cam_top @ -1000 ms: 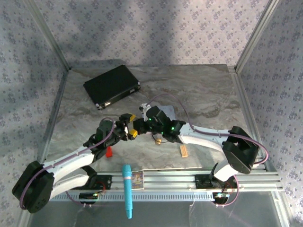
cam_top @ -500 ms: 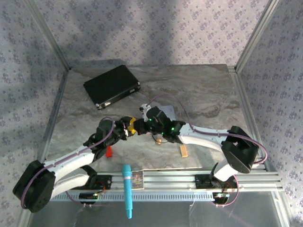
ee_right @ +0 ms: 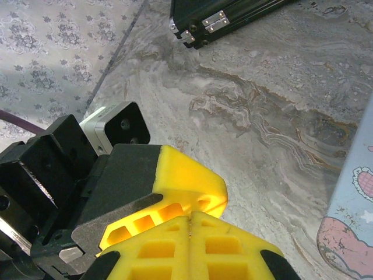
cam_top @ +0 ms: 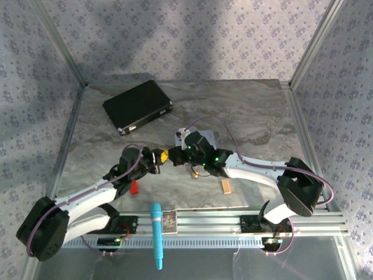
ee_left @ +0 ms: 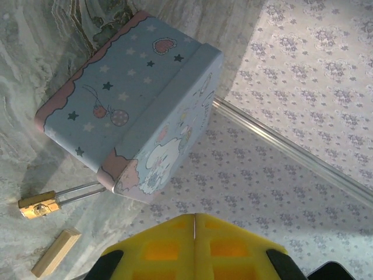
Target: Unlock the padlock with the key
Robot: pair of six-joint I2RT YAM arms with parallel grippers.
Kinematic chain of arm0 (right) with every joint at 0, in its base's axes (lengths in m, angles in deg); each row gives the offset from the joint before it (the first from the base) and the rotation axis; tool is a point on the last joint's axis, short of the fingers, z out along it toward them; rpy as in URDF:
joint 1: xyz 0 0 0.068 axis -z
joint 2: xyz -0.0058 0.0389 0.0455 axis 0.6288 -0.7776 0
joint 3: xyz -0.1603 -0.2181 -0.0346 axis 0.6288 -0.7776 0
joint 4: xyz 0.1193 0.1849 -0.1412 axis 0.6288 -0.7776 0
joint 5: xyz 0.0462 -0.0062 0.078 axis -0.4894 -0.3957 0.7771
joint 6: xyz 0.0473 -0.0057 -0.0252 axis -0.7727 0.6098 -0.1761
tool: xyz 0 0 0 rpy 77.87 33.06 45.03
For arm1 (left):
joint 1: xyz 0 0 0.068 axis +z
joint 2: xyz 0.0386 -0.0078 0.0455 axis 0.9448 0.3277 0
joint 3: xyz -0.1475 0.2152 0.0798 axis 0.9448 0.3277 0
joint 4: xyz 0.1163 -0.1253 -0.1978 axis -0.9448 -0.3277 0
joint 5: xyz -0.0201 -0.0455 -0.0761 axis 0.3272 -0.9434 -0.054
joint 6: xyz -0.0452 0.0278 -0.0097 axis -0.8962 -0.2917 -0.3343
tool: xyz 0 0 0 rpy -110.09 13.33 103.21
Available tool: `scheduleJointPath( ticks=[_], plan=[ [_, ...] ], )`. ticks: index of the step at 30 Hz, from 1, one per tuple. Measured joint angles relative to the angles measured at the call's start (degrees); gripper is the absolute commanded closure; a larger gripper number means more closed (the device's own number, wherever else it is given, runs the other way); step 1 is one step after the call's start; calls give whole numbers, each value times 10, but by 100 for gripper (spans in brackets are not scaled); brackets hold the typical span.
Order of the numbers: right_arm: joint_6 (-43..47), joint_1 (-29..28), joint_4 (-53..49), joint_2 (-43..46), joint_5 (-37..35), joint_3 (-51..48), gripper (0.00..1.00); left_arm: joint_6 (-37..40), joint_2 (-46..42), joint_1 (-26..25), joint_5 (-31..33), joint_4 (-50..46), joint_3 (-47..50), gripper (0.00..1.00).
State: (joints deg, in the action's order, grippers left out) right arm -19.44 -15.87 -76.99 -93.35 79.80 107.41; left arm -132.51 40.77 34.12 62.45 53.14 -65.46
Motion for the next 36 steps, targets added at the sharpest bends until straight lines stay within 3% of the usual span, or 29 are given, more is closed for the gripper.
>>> scheduleJointPath(
  ticks=[1, 2, 3, 4, 5, 8, 12, 14, 15, 17, 25, 26, 27, 30, 36],
  plan=[
    [0, 0, 0, 0, 0, 0, 100, 5, -2, 0, 0, -4, -2, 100],
    [0, 0, 0, 1, 0, -1, 85, 15, -6, 0, 1, -12, -5, 100],
    [0, 0, 0, 3, 0, -1, 52, 27, -10, 0, 2, -23, -10, 100],
    [0, 1, 0, 5, 0, -2, 12, 43, -15, 0, 6, -40, -18, 100],
    [0, 3, -2, 10, -2, -3, 0, 67, -21, 0, 16, -65, -32, 100],
    [0, 14, -31, 33, -28, -3, 0, 160, -45, 2, 54, -145, -95, 100],
    [12, 39, -84, 86, -68, -3, 0, 283, -88, 4, 110, -177, -145, 100],
    [19, 52, -116, 116, -94, 0, 11, 338, -98, 4, 129, -182, -156, 100],
    [24, 59, -134, 131, -108, 2, 11, 364, -98, 4, 135, -183, -160, 100],
    [37, 74, -167, 160, -136, 5, 0, 411, -92, 4, 141, -182, -168, 100],
    [119, 101, -284, 225, -265, 37, 1, 537, -36, 4, 139, -149, -189, 100],
    [116, 111, -327, 209, -273, 64, 8, 553, -29, 3, 137, -137, -191, 100],
    [108, 128, -369, 190, -272, 94, 2, 565, -24, 2, 135, -124, -193, 100],
    [106, 170, -376, 184, -255, 104, 0, 597, -12, 0, 125, -80, -197, 100],
    [65, 213, -203, 329, -136, -79, 0, 628, 18, -8, 99, 15, -202, 100]
  ],
)
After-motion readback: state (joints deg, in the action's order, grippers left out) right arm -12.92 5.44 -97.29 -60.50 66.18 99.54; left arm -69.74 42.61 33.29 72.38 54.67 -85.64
